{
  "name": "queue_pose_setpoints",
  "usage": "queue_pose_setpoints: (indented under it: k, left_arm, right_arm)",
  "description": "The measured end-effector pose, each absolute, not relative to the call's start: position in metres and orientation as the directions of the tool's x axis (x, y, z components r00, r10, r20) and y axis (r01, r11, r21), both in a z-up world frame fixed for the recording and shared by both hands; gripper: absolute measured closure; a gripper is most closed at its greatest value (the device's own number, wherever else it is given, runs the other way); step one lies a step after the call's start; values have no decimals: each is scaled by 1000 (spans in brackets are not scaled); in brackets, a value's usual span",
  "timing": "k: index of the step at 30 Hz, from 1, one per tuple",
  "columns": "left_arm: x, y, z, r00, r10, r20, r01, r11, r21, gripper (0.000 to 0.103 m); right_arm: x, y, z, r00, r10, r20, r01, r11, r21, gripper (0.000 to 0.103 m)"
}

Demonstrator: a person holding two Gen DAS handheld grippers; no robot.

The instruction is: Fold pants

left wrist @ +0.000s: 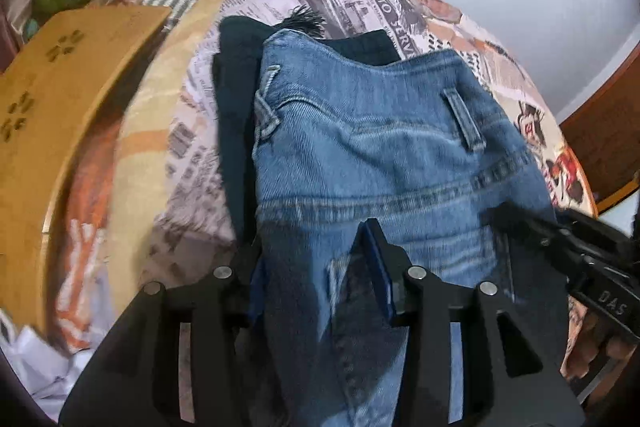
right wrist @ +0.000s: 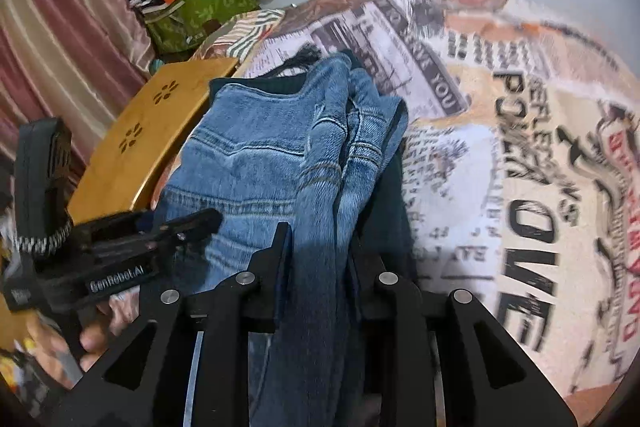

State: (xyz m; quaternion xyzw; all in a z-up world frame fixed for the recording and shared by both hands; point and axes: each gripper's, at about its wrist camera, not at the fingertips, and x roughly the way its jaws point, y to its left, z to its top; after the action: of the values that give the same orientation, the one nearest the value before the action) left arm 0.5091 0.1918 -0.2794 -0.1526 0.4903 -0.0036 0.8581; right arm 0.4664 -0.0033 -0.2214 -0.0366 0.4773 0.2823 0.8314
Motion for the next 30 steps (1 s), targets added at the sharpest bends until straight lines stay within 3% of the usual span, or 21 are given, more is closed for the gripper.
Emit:
queue_pose_setpoints:
  k: [5, 14, 24, 30]
  left_arm:
    - [476, 195, -244, 565, -144, -813, -128, 957, -259, 60]
    - [376, 166, -118, 711, -115, -694, -39, 978, -203, 60]
    - [204, 112, 7, 893, -74, -443, 34, 995, -96, 60]
    - [120, 86, 28, 952, 6, -306, -9, 1000, -7, 55]
  right_arm:
    - [429, -13, -198, 448, 410, -794, -559, 822, 109, 78]
    - [343, -44, -103, 548, 544, -636, -611, 779, 139, 78]
    - [197, -78, 1, 683, 630, -368, -655, 752, 71, 78]
    - [120, -95, 20, 712, 649, -267, -666, 745, 33, 78]
